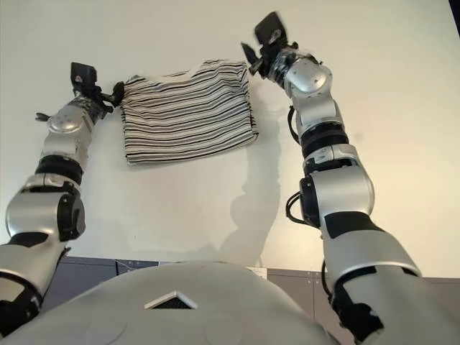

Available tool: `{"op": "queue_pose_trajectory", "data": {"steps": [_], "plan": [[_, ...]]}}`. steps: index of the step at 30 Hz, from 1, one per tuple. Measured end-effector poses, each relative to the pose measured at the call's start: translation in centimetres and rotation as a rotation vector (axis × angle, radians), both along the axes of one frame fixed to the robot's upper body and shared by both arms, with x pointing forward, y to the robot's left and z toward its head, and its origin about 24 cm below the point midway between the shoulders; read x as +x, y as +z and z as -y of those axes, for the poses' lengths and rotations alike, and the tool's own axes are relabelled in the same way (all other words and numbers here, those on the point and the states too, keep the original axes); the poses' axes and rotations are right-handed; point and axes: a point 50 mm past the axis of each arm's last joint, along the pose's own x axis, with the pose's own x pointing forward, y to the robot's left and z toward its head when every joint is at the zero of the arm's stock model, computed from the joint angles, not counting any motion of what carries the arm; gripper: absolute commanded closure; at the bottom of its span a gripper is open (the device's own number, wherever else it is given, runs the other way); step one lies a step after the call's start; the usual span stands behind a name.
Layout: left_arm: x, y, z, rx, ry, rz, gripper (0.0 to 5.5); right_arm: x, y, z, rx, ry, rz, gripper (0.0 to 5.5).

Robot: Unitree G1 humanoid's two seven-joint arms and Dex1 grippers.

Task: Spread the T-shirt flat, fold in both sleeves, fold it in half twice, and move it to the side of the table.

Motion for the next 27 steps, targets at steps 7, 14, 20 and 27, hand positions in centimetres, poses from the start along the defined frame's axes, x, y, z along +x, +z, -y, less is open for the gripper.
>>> {"op": "queue_pose_trajectory", "data": {"steps": [7, 14, 20, 27], "plan": [[1.1, 3.6, 5.5, -0.188, -0.220, 0.161, 1.89, 1.1, 0.5, 0.0, -0.226, -0.011, 0.087, 3.66], [-1.1, 3.1, 1.2, -0.236, 0.087, 0.208, 1.89, -0.8, -3.4, 0.1, -0.402, 0.080, -0.004, 3.66], [-1.6, 4.5, 2.5, -0.252, 0.116, 0.276, 1.89, -1.2, -2.8, 2.4, -0.440, 0.200, -0.126, 3.66], [-4.3, 4.2, 0.5, -0.219, 0.224, 0.283, 1.89, -7.4, -2.1, 9.8, -0.406, 0.466, -0.190, 3.66]]}}
